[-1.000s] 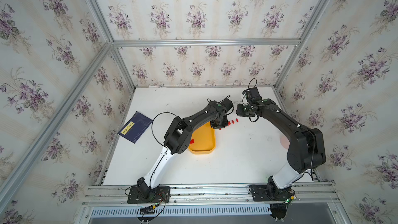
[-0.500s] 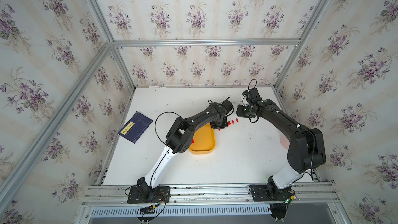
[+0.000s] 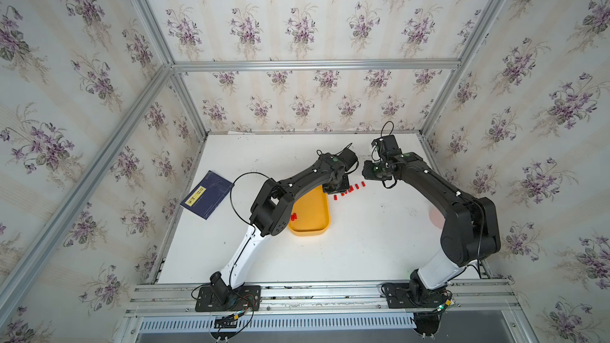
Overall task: Take the screw protection sleeves out of the storage box
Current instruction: Pick up the screw protection sleeve from the storage box.
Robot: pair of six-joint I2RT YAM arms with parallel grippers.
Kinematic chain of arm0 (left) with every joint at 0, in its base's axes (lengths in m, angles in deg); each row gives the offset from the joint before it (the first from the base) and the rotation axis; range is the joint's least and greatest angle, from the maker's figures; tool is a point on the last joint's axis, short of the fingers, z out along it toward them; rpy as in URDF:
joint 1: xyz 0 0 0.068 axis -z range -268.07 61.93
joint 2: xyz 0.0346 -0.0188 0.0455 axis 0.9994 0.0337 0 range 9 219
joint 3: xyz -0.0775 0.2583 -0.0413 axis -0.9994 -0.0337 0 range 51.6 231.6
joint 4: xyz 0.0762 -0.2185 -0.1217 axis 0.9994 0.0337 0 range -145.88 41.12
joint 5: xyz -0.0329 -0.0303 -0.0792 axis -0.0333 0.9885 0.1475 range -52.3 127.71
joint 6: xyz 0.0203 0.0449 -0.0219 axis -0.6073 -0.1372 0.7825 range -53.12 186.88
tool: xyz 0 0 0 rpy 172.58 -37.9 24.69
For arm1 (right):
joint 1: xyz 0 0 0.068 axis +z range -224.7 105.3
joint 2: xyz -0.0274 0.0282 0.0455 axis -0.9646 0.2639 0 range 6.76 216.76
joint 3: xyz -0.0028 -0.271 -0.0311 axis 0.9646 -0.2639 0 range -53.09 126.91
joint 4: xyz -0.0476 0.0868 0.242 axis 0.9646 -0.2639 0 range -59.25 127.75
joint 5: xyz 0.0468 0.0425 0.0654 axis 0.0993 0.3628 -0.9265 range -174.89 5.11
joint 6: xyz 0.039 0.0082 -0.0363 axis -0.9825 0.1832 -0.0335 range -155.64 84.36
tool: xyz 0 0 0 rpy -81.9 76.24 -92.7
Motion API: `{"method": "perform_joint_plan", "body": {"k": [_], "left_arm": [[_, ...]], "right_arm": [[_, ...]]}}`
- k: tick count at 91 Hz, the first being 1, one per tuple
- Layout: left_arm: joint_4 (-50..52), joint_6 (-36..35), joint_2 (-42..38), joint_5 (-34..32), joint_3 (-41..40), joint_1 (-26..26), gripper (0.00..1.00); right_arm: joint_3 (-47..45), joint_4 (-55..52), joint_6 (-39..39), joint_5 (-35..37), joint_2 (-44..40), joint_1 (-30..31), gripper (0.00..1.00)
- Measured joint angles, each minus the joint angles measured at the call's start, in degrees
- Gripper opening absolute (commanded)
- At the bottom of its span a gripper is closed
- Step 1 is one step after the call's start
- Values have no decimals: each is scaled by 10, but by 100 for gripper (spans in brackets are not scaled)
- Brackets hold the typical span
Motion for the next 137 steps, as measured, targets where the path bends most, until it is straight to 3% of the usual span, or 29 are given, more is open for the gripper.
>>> {"method": "perform_joint_plan", "body": {"k": [28, 58, 137], "left_arm": [[3, -26, -145, 10, -76, -13, 52], [82, -103, -320, -14, -287, -26, 52], [29, -66, -244, -57, -414, -44, 35]], "right_arm": [[1, 3, -9, -3, -6, 0, 38], [7, 3, -11, -9, -3, -1, 38], [26, -5, -7, -28, 30, -1, 38]]}}
